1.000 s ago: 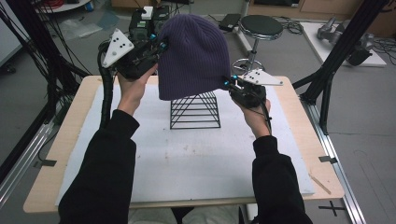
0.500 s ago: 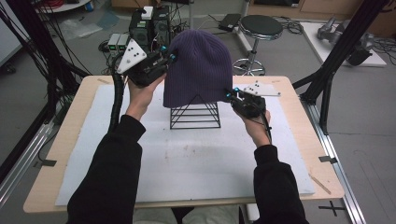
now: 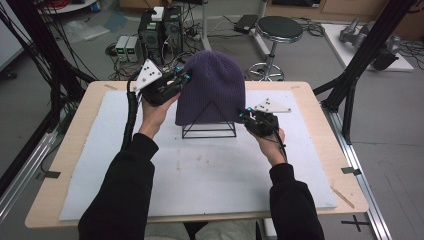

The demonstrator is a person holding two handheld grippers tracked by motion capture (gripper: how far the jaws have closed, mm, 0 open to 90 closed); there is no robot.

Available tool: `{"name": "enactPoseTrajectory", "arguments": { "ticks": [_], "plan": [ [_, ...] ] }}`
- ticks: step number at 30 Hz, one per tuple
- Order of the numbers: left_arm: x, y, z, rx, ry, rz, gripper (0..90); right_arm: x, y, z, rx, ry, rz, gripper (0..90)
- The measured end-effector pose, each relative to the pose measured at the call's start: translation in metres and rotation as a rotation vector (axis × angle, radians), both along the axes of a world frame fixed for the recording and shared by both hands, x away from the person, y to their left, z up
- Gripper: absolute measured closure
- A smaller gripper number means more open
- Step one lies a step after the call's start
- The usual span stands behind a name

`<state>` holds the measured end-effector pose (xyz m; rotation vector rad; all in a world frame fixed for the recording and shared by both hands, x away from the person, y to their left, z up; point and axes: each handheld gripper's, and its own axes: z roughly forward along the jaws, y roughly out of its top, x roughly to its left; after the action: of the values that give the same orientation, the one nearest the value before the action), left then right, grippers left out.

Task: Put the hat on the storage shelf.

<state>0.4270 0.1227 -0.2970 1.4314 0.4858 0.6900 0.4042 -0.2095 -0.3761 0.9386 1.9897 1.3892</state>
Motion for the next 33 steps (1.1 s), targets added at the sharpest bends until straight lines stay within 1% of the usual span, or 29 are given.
{"name": "enactPoseTrajectory", "arguments": {
  "ticks": [1, 2, 3, 4, 5, 6, 8, 9, 10, 11, 12, 13, 14, 15, 16, 17, 18, 19, 20, 22, 24, 25, 28, 33],
  "plan": [
    [0.000, 0.000, -0.005, 0.008, 0.011, -0.002, 78.8, 0.002, 0.001, -0.006, -0.019, 0.054, -0.012, 82.3],
    [-0.001, 0.000, -0.013, 0.014, 0.021, 0.002, 78.8, 0.002, 0.002, -0.008, -0.027, 0.063, -0.013, 82.3],
    [-0.001, 0.000, -0.013, 0.014, 0.021, 0.002, 78.9, 0.002, 0.003, -0.009, -0.041, 0.065, -0.011, 82.3],
    [-0.002, 0.001, -0.017, 0.005, 0.024, 0.002, 78.9, 0.002, 0.003, -0.009, -0.041, 0.065, -0.011, 82.3],
    [-0.002, 0.002, -0.020, 0.000, 0.029, 0.003, 78.9, 0.002, 0.007, -0.011, -0.051, 0.082, -0.011, 82.2],
    [-0.002, 0.003, -0.023, -0.004, 0.037, 0.002, 78.9, 0.002, 0.007, -0.011, -0.051, 0.082, -0.011, 82.2],
    [-0.002, 0.003, -0.028, -0.001, 0.044, 0.000, 78.8, 0.004, 0.008, -0.013, -0.063, 0.111, -0.026, 82.2],
    [-0.003, 0.002, -0.030, -0.001, 0.048, -0.004, 78.8, 0.005, 0.008, -0.017, -0.076, 0.145, -0.043, 82.2],
    [-0.003, 0.002, -0.031, 0.008, 0.049, -0.008, 78.8, 0.005, 0.008, -0.017, -0.076, 0.145, -0.043, 82.2],
    [-0.003, 0.001, -0.033, 0.016, 0.048, -0.009, 78.8, 0.007, 0.008, -0.019, -0.088, 0.167, -0.053, 82.2],
    [-0.003, -0.001, -0.034, 0.020, 0.050, -0.014, 78.8, 0.007, 0.008, -0.019, -0.088, 0.167, -0.053, 82.2],
    [-0.003, -0.002, -0.036, 0.037, 0.049, -0.014, 78.7, 0.008, 0.009, -0.022, -0.098, 0.192, -0.063, 82.2],
    [-0.003, -0.002, -0.036, 0.037, 0.049, -0.014, 78.8, 0.008, 0.009, -0.022, -0.098, 0.192, -0.063, 82.2],
    [-0.003, -0.003, -0.037, 0.040, 0.052, -0.017, 78.7, 0.010, 0.009, -0.025, -0.106, 0.216, -0.073, 82.2],
    [-0.003, -0.003, -0.039, 0.044, 0.054, -0.016, 78.7, 0.010, 0.009, -0.025, -0.106, 0.216, -0.073, 82.2],
    [-0.003, -0.004, -0.040, 0.051, 0.059, -0.016, 78.5, 0.012, 0.010, -0.027, -0.119, 0.233, -0.084, 82.2],
    [-0.003, -0.004, -0.045, 0.059, 0.066, -0.015, 78.5, 0.012, 0.010, -0.028, -0.121, 0.244, -0.091, 82.2],
    [-0.003, -0.004, -0.045, 0.059, 0.066, -0.015, 78.5, 0.012, 0.010, -0.028, -0.121, 0.244, -0.091, 82.2],
    [-0.003, -0.004, -0.047, 0.063, 0.071, -0.014, 78.5, 0.013, 0.011, -0.029, -0.122, 0.254, -0.096, 82.2],
    [-0.004, -0.004, -0.051, 0.063, 0.079, -0.010, 78.2, 0.014, 0.010, -0.033, -0.126, 0.283, -0.104, 82.0],
    [-0.004, -0.003, -0.055, 0.059, 0.088, -0.011, 78.2, 0.015, 0.010, -0.034, -0.131, 0.288, -0.104, 81.8],
    [-0.004, -0.003, -0.056, 0.053, 0.092, -0.010, 78.1, 0.016, 0.010, -0.035, -0.134, 0.302, -0.099, 81.6],
    [-0.005, -0.003, -0.056, 0.048, 0.093, -0.012, 78.0, 0.017, 0.010, -0.036, -0.132, 0.313, -0.103, 81.2],
    [-0.006, -0.004, -0.055, 0.060, 0.090, -0.010, 77.5, 0.018, 0.010, -0.037, -0.125, 0.324, -0.092, 79.9]
  ]
}}
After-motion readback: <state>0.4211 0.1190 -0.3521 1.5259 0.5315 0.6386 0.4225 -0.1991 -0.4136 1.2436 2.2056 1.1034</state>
